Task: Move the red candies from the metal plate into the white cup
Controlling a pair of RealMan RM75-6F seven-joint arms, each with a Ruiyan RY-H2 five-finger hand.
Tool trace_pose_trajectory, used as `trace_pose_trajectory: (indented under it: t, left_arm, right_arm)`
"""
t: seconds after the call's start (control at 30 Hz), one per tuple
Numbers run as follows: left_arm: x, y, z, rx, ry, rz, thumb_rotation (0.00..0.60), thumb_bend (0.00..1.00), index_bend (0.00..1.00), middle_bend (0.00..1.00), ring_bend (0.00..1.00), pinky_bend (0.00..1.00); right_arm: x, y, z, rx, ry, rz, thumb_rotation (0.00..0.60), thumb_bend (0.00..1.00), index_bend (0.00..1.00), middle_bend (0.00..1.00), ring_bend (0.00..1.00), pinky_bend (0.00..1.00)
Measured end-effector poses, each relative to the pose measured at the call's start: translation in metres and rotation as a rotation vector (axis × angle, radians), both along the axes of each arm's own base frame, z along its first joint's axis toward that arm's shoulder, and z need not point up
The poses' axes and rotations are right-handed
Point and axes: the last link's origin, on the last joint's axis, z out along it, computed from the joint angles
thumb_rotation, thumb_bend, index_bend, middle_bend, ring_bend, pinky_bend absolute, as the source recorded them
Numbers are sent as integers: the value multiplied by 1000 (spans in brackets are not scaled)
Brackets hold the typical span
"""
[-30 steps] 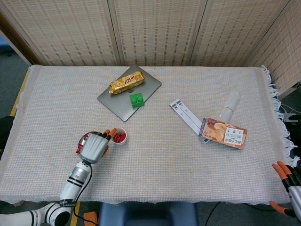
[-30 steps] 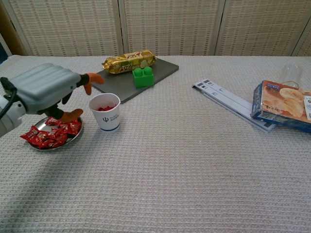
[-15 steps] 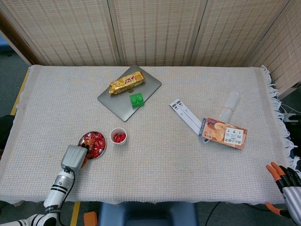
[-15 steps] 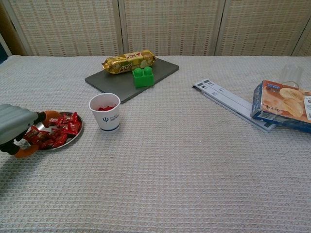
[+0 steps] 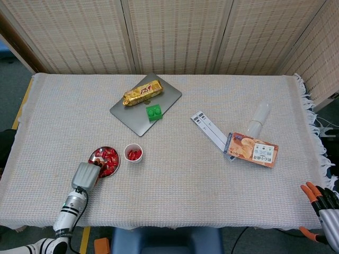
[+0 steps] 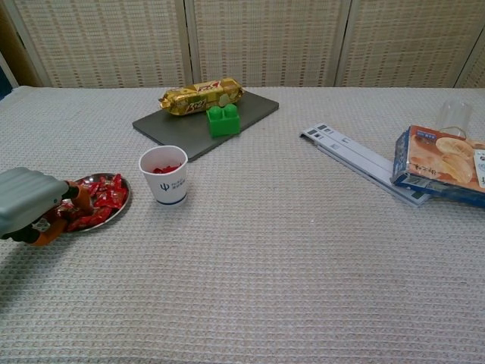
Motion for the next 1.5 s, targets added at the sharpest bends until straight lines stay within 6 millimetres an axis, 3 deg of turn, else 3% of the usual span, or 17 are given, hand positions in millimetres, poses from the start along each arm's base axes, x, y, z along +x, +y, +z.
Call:
trace_pose_trajectory:
  t: [0.3,0.63,1.5]
  left_arm:
    - [-1,-1,-2,1,23,-14,600,396,414,483,631,1000]
    - [1,3,-1,30,22,-52,600,404,535,627,685,1000]
    - [14,3,10,95,-65,-128,600,418,620,701,705,1000]
  right_arm:
    - [0,-1,-1,0,3,-4,600,43,0,0,0,0]
    - [-1,-2,-1,2,4,-9,600,43,0,0,0,0]
    - [-1,-3,-2,8,6,-12,600,43,0,0,0,9]
